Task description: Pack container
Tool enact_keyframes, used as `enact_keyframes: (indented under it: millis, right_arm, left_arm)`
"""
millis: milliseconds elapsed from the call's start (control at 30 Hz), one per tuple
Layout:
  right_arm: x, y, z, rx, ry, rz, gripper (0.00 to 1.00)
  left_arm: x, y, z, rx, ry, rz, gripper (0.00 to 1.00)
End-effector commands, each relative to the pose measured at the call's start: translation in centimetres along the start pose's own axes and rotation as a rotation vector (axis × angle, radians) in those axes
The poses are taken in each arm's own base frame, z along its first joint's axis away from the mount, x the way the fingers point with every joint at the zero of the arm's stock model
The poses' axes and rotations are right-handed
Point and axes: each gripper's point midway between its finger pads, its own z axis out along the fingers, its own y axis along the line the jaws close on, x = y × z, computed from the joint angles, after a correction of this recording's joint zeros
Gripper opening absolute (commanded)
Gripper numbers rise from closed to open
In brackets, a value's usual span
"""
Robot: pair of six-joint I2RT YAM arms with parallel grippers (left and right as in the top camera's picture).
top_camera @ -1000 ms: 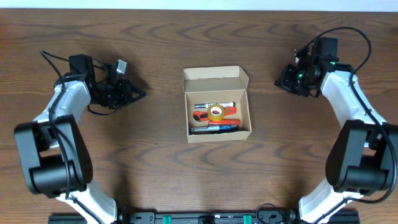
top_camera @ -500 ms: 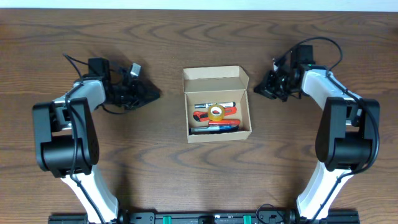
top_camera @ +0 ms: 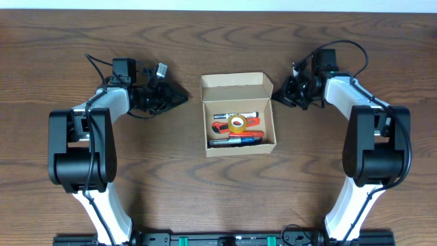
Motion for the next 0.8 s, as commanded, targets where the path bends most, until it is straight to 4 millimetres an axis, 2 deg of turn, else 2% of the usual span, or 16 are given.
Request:
enact_keyframes:
  millis: [0, 200, 433, 767]
  right_arm:
    - [0.7, 0.8, 0.9, -0.02, 0.023, 0.017, 0.01]
    - [0.6, 1.3, 1.7, -0.036, 0.02, 0.03, 0.01]
    - [0.9, 1.0, 3.4, -0.084, 0.052, 0.058, 0.01]
    - [-0.2, 1.4, 3.5, -0.104, 0.011, 0.026, 0.01]
  left_arm:
    - [0.8, 1.9, 1.0, -0.012, 0.029, -0.076, 0.06]
    - [1.6, 2.7, 2.5, 0.033, 0.067, -0.089, 0.06]
    - [1.3, 1.9, 3.0, 0.067, 0.065, -0.057, 0.06]
    - [0.9, 0.7, 3.8, 0.087, 0.064, -0.031, 0.06]
